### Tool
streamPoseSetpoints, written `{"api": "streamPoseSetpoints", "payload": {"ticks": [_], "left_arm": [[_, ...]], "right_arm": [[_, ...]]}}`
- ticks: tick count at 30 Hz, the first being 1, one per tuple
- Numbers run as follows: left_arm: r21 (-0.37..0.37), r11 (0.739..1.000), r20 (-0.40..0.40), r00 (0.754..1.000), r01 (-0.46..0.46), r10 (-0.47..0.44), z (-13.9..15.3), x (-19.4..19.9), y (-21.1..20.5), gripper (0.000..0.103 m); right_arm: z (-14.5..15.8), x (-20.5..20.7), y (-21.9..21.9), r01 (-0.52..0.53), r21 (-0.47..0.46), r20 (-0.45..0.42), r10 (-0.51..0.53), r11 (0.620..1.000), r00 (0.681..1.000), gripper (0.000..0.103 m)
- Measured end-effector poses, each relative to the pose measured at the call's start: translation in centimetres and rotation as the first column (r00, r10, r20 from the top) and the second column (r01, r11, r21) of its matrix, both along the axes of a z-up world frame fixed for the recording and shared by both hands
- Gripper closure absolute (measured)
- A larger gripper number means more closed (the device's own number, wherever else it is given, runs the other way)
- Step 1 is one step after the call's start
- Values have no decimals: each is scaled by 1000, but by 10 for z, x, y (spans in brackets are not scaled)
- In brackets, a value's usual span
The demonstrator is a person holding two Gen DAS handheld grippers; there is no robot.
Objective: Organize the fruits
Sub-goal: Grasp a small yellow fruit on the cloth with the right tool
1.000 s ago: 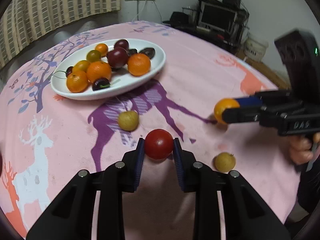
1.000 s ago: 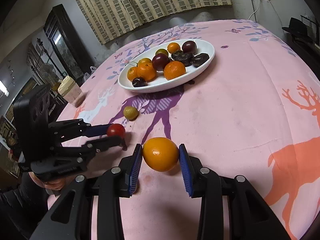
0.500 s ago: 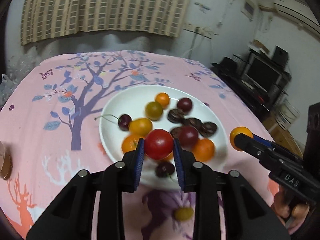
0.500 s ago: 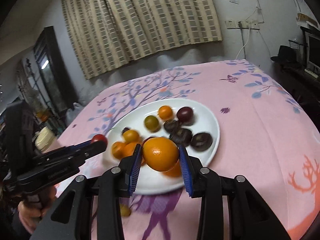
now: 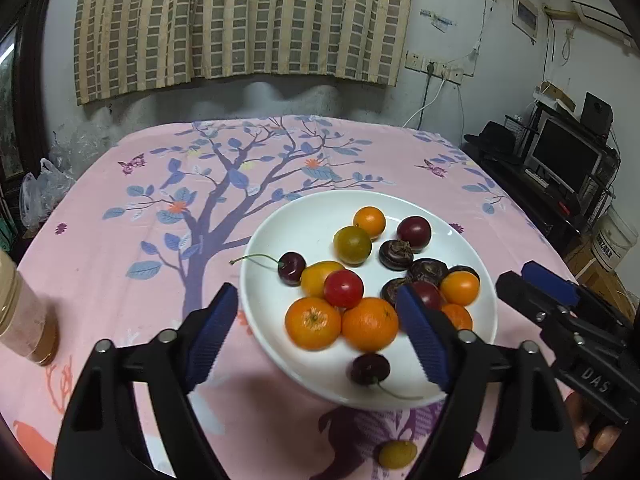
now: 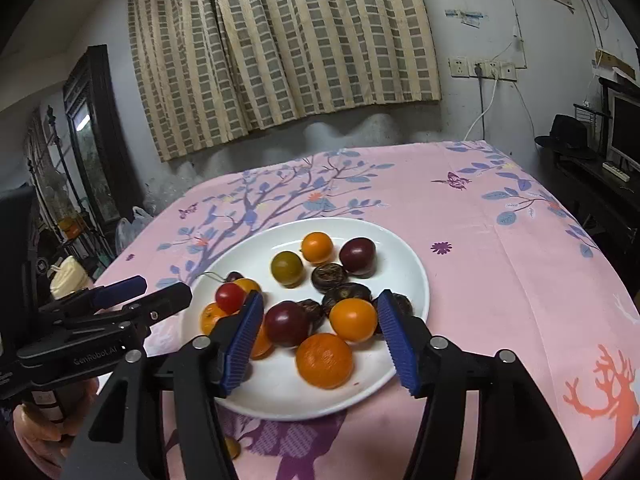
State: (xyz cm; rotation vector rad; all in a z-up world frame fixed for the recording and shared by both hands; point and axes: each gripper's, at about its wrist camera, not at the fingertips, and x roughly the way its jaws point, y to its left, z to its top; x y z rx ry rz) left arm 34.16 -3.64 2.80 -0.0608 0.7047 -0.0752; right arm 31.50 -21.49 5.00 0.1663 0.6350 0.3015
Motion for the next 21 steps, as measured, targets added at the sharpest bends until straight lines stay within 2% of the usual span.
{"api": "streamPoseSetpoints", "payload": {"ticks": [3,5,8,13,15,18,21], "left_arm": [[13,1000,20,1000,-8,8,4,-18,4,13],[8,1000,26,1000,-10,10,5,-28,8,9],[-9,1000,13,1000,-10,10,1,-42,16,8],[67,996,4,998,-58,58,-8,-56,26,6],[69,995,-19,997,-69,70,-12,-59,33,6],[29,996,-65,995,-79,81,-17,-63,45,5],[13,996,-69,993,-93,94,-17,-66,54,5]], "right_arm": [[1,-15,0,-28,19,-12,29,999,1000,38],[-1,-26,4,-50,-3,-31,50,999,998,38],[-5,-43,11,-93,-33,-81,90,995,993,37],[-15,-74,18,-189,-55,-136,181,980,974,36],[-17,-85,22,-249,-72,-151,237,966,960,36],[-25,-100,28,-367,-98,-209,341,925,917,36],[-28,-117,34,-433,-179,-217,394,883,893,36]]}}
